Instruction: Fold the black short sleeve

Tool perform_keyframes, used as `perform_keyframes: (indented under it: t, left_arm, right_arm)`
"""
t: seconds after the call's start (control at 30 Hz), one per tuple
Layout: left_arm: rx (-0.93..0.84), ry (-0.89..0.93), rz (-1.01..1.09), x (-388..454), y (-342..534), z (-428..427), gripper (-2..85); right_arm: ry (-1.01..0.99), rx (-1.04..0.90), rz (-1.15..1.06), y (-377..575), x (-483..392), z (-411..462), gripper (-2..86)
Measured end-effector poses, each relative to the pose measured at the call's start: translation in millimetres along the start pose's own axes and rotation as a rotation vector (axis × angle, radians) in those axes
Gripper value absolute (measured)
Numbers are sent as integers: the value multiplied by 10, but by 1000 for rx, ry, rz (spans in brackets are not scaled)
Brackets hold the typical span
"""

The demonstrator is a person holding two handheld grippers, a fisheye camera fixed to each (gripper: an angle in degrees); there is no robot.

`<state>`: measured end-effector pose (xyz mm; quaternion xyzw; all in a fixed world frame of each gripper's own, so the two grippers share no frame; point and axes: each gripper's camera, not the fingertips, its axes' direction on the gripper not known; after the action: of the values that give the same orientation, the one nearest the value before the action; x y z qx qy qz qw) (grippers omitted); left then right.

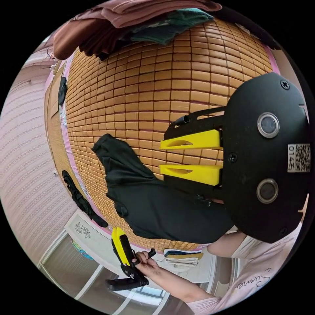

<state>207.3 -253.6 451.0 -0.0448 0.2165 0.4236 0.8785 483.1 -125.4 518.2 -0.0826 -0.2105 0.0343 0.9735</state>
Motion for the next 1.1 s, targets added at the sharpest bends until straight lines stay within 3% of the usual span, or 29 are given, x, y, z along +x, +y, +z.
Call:
perform_keyframes:
  t: [0.2,0.4,0.53,0.67,0.8,0.97,1.1]
  left_arm:
    - [-222,19,-43,229,-376,1256,41]
    - [-99,-22,26,260,-104,1067,-8]
    - [23,41,-123,-87,452,612,-9]
    - [-28,38,-158,-266,1007,538,-9]
    - [-119,-27,-179,-404,1349,568,0]
    - [31,-58,-59,-323,932,334,0]
    - [-47,0,19,-84,199,931,54]
  right_arm:
    - [23,-34,10,-340,226,301,99]
    - [-114,6,75,-479,240,753,56]
    - [-265,94,-10,-356,-18,753,19]
    - [-330,-19,-294,-33,-705,929,20]
    - [-200,-76,-302,254,-820,1042,48]
    - [-167,-36,-191,337,-522,968,77]
    - [-196,-19,-146,361,-397,1003,86]
